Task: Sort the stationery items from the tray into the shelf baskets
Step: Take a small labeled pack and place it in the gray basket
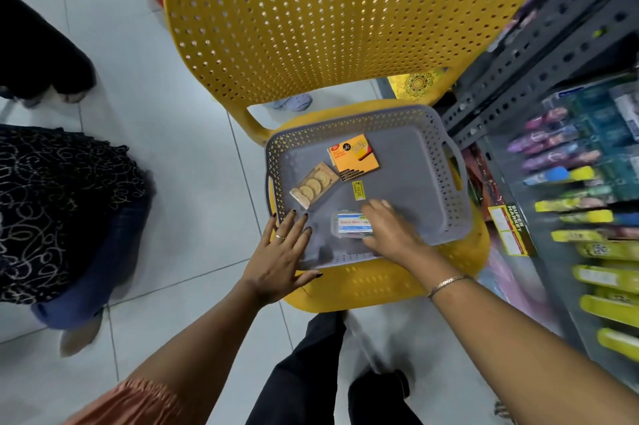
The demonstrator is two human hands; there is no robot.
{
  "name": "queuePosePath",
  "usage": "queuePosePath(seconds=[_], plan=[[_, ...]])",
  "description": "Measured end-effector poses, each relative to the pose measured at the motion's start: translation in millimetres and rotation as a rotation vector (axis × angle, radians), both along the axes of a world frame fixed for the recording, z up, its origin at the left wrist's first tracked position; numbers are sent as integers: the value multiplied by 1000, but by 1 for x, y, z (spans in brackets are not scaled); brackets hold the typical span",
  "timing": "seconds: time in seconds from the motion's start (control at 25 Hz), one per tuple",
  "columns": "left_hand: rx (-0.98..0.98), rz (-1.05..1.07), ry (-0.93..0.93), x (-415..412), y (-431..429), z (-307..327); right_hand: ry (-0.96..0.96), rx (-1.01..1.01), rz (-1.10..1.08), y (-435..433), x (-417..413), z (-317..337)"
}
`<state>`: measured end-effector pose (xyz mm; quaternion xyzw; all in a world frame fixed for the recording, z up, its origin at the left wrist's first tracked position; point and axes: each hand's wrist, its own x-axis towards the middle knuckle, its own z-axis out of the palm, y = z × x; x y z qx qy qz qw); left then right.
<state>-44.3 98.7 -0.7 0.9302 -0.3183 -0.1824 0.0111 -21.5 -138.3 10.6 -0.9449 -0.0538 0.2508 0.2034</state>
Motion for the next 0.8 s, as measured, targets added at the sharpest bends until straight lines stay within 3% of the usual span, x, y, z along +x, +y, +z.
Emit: queuePosePath(seconds=[0.4, 0.8], plan=[[-147, -66, -265, -11, -102, 131, -278, 25, -281, -120, -45, 147], [-455, -409, -438, -34, -231, 263, -405, -120, -509, -195, -186, 354]])
